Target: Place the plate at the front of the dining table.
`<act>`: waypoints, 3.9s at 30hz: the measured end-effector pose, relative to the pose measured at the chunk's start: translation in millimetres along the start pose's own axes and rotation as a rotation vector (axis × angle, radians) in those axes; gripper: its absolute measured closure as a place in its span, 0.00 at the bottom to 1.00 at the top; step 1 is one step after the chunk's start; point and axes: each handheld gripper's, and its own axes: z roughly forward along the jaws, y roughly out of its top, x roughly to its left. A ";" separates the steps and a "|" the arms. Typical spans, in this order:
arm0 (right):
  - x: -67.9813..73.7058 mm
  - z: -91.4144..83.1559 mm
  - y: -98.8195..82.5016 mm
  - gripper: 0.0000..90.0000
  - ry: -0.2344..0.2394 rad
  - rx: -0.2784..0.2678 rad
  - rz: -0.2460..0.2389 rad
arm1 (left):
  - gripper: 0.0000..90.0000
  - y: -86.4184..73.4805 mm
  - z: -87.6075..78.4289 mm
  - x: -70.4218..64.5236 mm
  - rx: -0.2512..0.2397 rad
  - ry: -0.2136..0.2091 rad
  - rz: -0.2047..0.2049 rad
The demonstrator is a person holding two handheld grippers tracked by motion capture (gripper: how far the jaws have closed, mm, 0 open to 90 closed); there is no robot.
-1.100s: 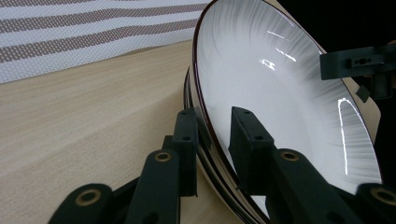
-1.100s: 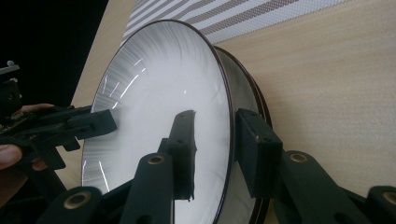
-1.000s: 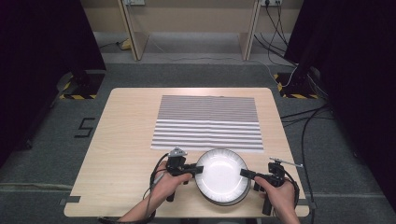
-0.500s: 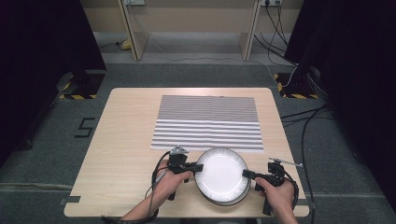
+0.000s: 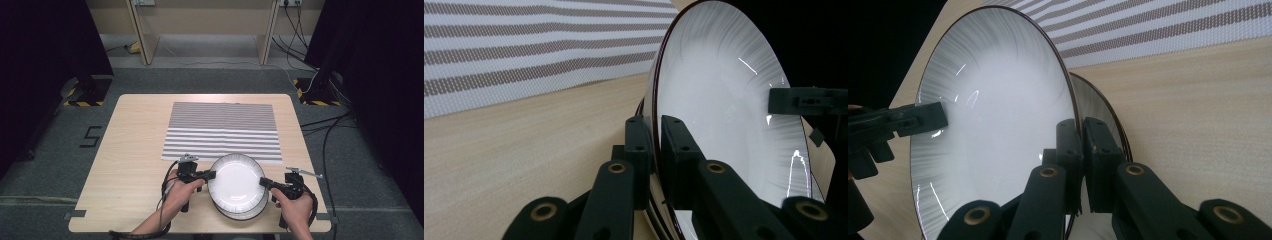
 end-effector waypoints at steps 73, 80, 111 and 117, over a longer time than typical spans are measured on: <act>19.0 -5.9 36.7 0.96 -0.067 -0.126 -0.169 | 0.94 36.9 -1.1 2.0 -0.132 -0.018 0.064; 20.5 -5.9 43.1 0.96 -0.074 -0.132 -0.184 | 0.94 42.3 -0.3 2.4 -0.142 -0.018 0.066; 22.3 -1.3 65.8 0.95 -0.094 -0.163 -0.202 | 0.94 62.7 6.7 7.3 -0.175 -0.016 0.069; 23.0 0.7 70.8 0.95 -0.099 -0.164 -0.206 | 0.94 66.5 8.2 9.5 -0.180 -0.015 0.068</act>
